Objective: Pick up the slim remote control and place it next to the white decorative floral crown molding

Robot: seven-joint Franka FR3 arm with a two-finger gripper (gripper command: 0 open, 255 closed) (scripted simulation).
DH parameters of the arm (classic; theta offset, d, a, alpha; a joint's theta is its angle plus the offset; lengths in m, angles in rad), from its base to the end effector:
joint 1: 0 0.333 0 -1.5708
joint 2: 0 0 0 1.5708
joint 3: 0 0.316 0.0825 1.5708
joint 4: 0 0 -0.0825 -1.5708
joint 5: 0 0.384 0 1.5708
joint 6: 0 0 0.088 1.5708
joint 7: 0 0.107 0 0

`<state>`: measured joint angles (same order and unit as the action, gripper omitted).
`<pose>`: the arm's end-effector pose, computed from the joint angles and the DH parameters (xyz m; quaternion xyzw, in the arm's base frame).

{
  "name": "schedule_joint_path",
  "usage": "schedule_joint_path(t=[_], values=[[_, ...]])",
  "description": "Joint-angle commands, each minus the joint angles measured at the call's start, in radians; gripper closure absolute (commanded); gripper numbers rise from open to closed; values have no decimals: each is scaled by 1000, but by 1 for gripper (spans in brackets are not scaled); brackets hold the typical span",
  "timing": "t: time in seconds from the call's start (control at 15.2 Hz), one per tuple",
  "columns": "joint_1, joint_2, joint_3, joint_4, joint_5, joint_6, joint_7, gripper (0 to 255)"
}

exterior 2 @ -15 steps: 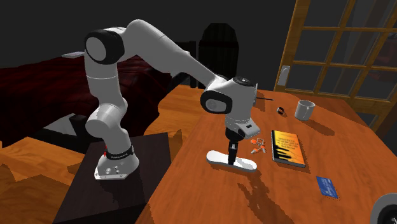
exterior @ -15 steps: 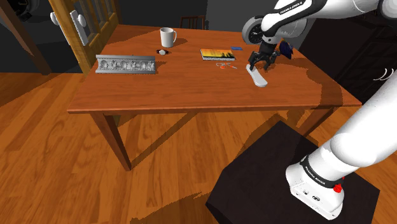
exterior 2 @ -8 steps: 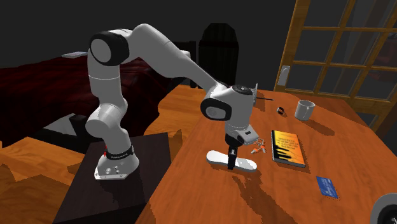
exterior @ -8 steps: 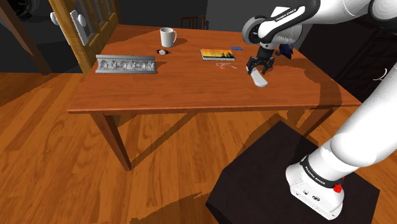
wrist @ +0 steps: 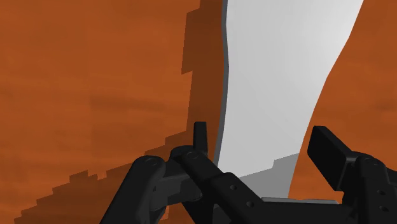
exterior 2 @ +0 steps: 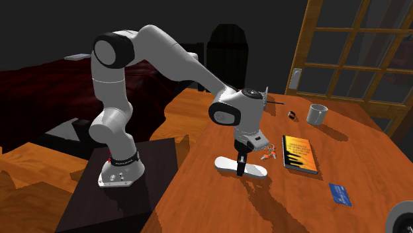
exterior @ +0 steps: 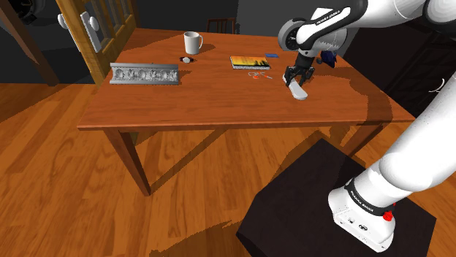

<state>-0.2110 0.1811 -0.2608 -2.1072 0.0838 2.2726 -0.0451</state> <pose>0.5080 -0.2542 0.3337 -0.9716 0.2363 0.0019 0.0094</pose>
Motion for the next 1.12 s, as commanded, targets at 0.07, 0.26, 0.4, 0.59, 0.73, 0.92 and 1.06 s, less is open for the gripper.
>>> schedule_joint_path(t=[0.07,0.26,0.4,0.59,0.73,0.92,1.06], values=[[0,0,0,0,0,0,0,255],[0,0,0,0,0,0,0,255],[0,0,0,0,0,0,0,255],[2,-23,-2,14,-10,-36,7,255],[3,-38,-3,25,-15,-61,11,255],[4,-58,-5,42,-24,-98,17,255],[5,-71,-5,55,-28,-123,21,255]])
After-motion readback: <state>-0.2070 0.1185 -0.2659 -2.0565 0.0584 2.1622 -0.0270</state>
